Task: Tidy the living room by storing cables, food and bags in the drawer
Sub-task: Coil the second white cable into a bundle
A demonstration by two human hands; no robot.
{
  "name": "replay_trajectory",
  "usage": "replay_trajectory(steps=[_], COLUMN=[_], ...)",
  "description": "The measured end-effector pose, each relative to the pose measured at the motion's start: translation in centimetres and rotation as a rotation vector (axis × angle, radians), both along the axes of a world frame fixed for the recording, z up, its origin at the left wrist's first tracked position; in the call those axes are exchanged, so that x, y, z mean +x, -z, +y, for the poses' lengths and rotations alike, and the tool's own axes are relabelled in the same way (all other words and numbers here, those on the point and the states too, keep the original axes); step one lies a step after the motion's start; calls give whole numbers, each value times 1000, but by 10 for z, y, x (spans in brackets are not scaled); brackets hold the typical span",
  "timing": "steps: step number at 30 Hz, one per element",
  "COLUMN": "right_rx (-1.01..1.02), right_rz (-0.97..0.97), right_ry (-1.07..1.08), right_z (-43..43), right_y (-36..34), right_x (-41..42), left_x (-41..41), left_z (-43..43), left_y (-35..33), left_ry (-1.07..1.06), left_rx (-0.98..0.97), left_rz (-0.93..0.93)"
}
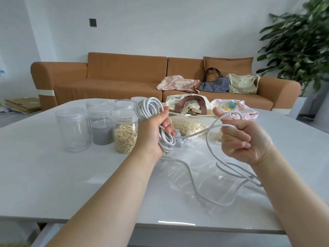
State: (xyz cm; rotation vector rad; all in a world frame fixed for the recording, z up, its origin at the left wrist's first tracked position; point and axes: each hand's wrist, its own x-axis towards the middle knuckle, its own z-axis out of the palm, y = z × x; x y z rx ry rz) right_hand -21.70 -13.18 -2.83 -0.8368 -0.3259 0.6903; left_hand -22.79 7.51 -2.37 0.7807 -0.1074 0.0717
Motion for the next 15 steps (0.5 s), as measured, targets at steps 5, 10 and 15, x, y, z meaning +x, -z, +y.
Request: replay_trajectory(steps=[5, 10, 15], right_rx=[-13, -44, -318], right_rz=[-96, -268, -408], right_ry=[185, 238, 581], right_z=[-2, 2, 6], right_y=[-5, -11, -11], right_x=[-3, 5, 7], left_x=[-1, -2, -3], left_z=[3, 5, 8], left_y=[1, -2, -3], left_ry=[-10, -5, 52], left_rx=[-11, -105, -195], left_rz=[10, 10, -16])
